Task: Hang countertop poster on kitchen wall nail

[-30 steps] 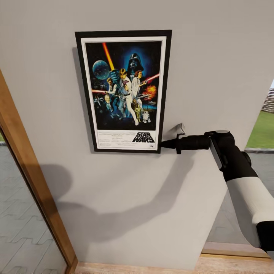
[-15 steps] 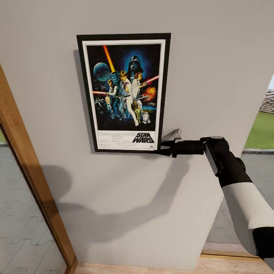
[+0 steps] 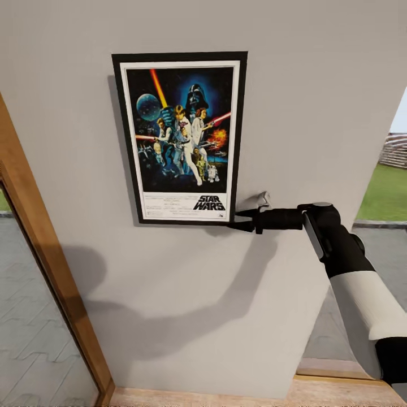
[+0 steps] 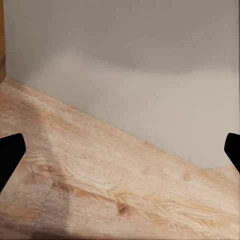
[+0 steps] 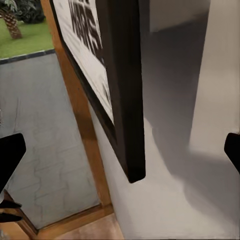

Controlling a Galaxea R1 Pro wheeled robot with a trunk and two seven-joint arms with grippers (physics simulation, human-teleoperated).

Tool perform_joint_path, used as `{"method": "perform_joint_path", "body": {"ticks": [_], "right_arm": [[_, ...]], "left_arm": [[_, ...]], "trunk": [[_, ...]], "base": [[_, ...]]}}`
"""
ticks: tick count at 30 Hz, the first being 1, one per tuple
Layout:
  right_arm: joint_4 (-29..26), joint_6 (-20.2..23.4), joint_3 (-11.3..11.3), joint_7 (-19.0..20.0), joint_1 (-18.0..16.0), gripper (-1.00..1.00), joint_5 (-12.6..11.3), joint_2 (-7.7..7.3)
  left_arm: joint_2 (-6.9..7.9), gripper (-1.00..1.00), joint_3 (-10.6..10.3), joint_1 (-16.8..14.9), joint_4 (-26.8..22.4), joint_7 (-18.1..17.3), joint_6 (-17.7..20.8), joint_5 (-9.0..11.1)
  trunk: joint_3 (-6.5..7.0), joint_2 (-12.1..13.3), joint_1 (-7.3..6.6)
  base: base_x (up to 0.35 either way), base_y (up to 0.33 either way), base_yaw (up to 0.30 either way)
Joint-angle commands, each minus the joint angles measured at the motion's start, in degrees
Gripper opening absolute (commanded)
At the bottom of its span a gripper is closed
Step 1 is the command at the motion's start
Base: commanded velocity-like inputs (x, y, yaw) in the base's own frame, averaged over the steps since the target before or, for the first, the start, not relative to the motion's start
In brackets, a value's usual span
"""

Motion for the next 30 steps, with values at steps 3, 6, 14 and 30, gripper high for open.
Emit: {"method": "perform_joint_path", "body": {"ticks": [3,6,14,30], "right_arm": [[-0.02,0.43,0.09,0.07,-0.02,1.00,-0.13,-0.04],[-0.09,0.34,0.14,0.12,-0.02,1.00,-0.18,-0.04],[-2.95,-11.11,-0.15,0.16,19.36,1.00,-6.49,-0.23],[49.16,-53.17,-3.09,-12.61,41.27,1.00,-7.14,-1.30]], "left_arm": [[0.01,1.00,-0.20,-0.03,0.08,-0.15,-0.30,0.16],[0.03,1.00,-0.20,-0.03,0.08,-0.15,-0.29,0.16],[0.01,1.00,-0.23,-0.03,0.08,-0.22,-0.30,-0.01],[-0.25,1.00,-0.42,-0.03,0.06,0.07,-0.29,-1.25]], "trunk": [[-0.03,-0.04,0.01],[-0.03,-0.04,0.01],[-0.03,-0.04,0.01],[-0.03,-0.04,0.01]], "base": [[-0.091,-0.058,0.000],[-0.204,-0.015,0.000],[-0.157,-0.002,0.000],[0.000,0.000,0.000]]}}
